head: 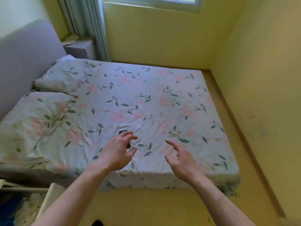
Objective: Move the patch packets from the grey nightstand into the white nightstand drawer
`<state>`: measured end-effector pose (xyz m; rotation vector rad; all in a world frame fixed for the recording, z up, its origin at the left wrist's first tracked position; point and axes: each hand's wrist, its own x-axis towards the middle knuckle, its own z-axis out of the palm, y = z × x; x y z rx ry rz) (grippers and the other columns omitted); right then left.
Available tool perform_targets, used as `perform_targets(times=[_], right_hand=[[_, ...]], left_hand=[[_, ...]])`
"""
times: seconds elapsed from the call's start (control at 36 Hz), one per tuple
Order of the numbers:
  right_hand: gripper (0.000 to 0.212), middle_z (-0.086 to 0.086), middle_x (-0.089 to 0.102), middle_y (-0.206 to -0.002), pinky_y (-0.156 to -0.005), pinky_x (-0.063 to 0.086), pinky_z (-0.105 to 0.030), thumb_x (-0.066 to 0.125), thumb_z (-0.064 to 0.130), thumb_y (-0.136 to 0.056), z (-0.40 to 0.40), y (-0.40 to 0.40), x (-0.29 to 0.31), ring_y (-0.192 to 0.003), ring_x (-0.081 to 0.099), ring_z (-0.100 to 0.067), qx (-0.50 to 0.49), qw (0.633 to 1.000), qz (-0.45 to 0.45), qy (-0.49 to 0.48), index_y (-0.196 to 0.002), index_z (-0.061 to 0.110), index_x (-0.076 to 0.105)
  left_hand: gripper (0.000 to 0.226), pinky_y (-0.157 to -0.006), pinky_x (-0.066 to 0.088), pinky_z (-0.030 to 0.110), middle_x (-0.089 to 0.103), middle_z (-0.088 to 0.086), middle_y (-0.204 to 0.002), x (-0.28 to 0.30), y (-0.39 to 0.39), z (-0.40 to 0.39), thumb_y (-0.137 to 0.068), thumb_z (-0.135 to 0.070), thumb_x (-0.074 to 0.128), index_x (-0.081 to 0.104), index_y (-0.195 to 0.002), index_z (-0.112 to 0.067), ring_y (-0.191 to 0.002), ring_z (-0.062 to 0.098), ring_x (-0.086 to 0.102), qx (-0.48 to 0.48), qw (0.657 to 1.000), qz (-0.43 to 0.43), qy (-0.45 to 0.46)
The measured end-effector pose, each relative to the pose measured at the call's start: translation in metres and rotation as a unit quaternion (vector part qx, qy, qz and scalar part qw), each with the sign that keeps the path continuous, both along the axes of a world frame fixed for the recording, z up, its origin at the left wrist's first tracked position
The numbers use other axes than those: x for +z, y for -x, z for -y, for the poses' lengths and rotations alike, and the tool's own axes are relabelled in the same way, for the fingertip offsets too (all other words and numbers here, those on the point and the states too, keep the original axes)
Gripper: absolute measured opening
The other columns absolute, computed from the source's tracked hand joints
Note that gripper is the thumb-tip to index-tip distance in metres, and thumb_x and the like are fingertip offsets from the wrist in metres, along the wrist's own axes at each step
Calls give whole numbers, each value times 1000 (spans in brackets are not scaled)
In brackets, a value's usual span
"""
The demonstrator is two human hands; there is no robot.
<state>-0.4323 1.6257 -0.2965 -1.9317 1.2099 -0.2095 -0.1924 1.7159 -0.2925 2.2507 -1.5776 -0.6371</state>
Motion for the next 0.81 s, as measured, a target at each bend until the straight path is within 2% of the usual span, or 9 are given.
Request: perform_targets(times=[0.14, 0.31, 0.39, 0.53, 0.64, 0.81], right_hand=[[54, 16, 45, -152, -119, 36, -35, 61, 29, -98, 43, 100, 20, -141, 40, -5, -72, 997, 17, 13, -149, 35, 45], [54, 21, 41, -151, -119, 32, -28, 63, 26, -98, 88, 190, 41, -138, 37, 2, -115, 992, 41, 29, -148, 37, 44], [53, 24, 41, -150, -119, 34, -32, 63, 29, -98, 118, 232, 44, -135, 38, 5, -156, 986, 54, 31, -148, 39, 45], [53, 24, 38, -153, -120, 31, -30, 61, 30, -100, 175, 296, 49, -137, 35, 4, -180, 982, 50, 35, -149, 40, 42], [53, 22, 36, -157, -121, 33, -35, 62, 33, -99, 234, 341, 52, -145, 33, -3, -192, 980, 34, 44, -147, 45, 41], [53, 27, 33, -156, -122, 33, -37, 61, 37, -99, 319, 411, 61, -147, 30, -2, -219, 974, 35, 42, -147, 48, 41]], left_hand=[[43, -116, 35, 35, 37, -19, -154, 12, 95, 62, -97, -46, 57, 51, -139, -40, -139, 12, 40, -67, 998, 1, 15], [45, -116, 33, 35, 37, -16, -155, 16, 174, 133, -97, -51, 56, 49, -140, -40, -139, 14, 41, -154, 988, 30, 6], [48, -115, 34, 32, 36, -17, -155, 16, 205, 174, -96, -54, 54, 47, -141, -42, -137, 12, 41, -185, 982, 47, 1], [48, -116, 33, 32, 36, -17, -155, 15, 254, 251, -95, -55, 54, 47, -141, -43, -138, 11, 40, -209, 976, 60, 11], [49, -114, 36, 34, 34, -19, -156, 17, 298, 322, -95, -56, 54, 45, -141, -44, -139, 12, 41, -218, 974, 56, 27], [48, -118, 31, 36, 35, -18, -156, 26, 375, 430, -95, -53, 57, 48, -141, -42, -142, 11, 36, -243, 968, 30, 53]])
